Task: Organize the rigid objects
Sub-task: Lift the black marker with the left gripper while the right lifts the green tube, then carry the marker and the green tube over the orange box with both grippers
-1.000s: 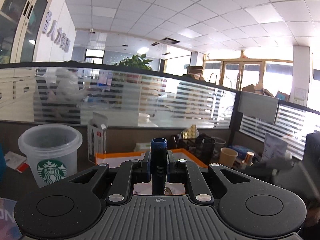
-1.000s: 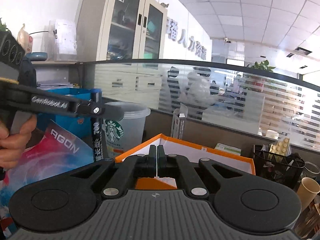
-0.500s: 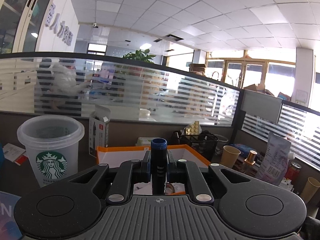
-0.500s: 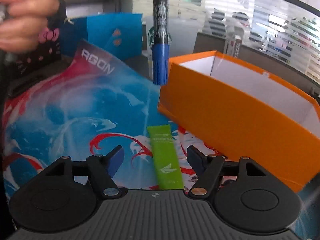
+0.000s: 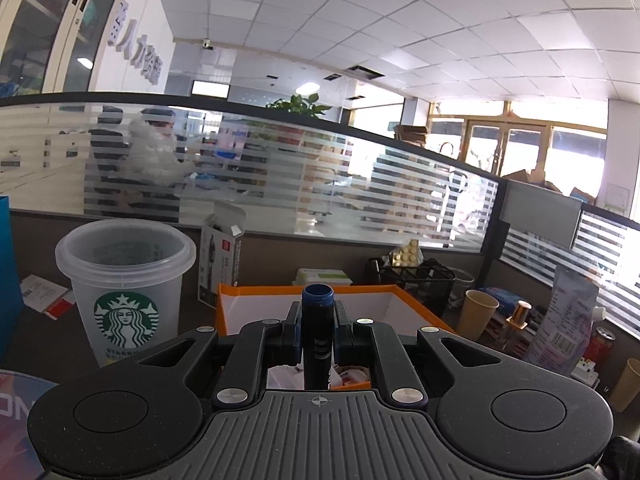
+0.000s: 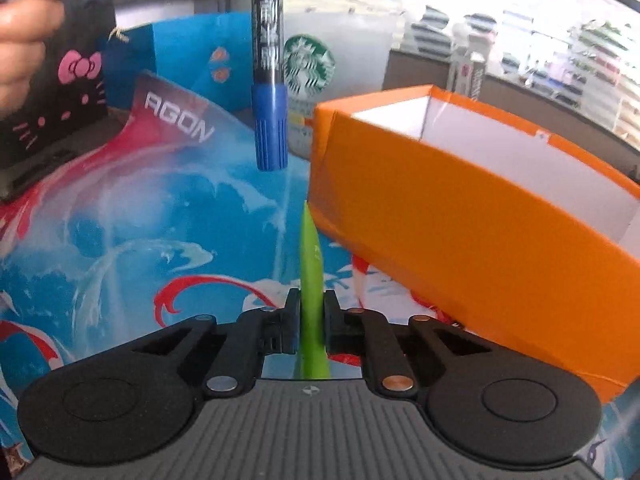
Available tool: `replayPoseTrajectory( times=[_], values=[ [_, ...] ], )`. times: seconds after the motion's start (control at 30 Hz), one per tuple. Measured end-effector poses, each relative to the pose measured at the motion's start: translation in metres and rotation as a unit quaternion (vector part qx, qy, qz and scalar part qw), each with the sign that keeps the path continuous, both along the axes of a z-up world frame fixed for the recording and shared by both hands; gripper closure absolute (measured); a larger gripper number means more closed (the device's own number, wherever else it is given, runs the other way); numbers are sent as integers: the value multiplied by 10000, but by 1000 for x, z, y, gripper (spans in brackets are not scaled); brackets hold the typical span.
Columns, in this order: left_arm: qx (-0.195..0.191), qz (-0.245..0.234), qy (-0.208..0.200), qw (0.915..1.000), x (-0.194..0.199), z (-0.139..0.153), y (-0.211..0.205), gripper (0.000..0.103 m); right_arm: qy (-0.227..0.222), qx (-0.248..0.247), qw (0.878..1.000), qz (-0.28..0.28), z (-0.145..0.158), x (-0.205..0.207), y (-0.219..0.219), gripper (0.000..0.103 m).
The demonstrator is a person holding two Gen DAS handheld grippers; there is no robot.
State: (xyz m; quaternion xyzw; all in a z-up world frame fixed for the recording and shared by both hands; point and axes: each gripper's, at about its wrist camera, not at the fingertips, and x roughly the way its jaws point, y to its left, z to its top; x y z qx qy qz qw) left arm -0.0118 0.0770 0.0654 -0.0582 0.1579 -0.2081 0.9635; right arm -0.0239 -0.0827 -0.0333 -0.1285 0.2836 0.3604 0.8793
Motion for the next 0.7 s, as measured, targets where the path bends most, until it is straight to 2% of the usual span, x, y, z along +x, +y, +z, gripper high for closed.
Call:
replayPoseTrajectory(
  times=[0.33, 0.53, 0.7],
  values=[
    [174, -95, -119, 9997, 2, 12, -18, 91, -397, 651, 9961, -434, 38, -17, -41, 93],
    [306, -214, -372, 9986, 3, 30, -35, 91, -864, 1094, 9878, -689, 77, -20, -73, 93],
    [245, -249, -425, 9985, 19, 42, -46, 91, -1088, 1410, 9794, -946, 102, -5, -96, 93]
  ],
)
